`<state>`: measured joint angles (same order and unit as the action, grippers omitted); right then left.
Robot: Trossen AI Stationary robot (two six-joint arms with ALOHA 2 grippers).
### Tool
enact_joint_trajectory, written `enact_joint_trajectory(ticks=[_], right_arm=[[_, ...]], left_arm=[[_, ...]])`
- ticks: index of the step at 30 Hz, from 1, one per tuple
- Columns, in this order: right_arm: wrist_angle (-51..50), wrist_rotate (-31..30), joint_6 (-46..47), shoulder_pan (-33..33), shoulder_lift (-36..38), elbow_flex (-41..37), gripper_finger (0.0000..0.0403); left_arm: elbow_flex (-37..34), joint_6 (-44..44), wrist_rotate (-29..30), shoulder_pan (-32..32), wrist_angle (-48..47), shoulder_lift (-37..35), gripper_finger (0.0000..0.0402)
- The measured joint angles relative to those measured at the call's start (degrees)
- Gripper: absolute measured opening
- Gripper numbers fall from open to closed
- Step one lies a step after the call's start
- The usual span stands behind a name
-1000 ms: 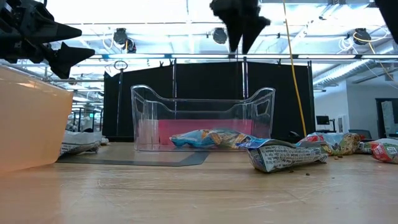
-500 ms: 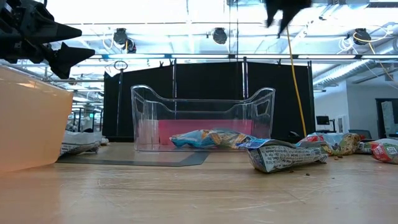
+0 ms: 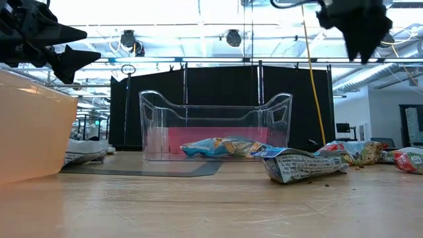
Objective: Pick and place Granola Bars by type
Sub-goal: Put the top right blue granola bar into the red bin
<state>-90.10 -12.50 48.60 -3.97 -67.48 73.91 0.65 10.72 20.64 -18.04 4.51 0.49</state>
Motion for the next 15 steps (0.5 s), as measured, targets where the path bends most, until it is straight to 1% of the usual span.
enact_joint_trajectory(ticks=[2, 6, 10, 15], right_arm=[[0.19, -1.11, 0.24, -0.03, 1.19, -3.05, 0.0292], [2.29, -1.23, 0.45, -0.04, 2.61, -9.22, 0.0289], [8.39, -0.95, 0.87, -0.04, 3.07, -14.41, 0.0290], [15.48, -0.95, 1.71, -0.04, 3.12, -17.73, 0.0289]], left_arm=[[0.02, 0.00, 0.02, 0.02, 0.00, 0.00, 0.0269], [0.02, 0.00, 0.01, 0.01, 0.00, 0.00, 0.0269], [0.01, 0.00, 0.00, 0.01, 0.00, 0.00, 0.0269], [0.02, 0.00, 0.01, 0.00, -0.01, 0.00, 0.0269]])
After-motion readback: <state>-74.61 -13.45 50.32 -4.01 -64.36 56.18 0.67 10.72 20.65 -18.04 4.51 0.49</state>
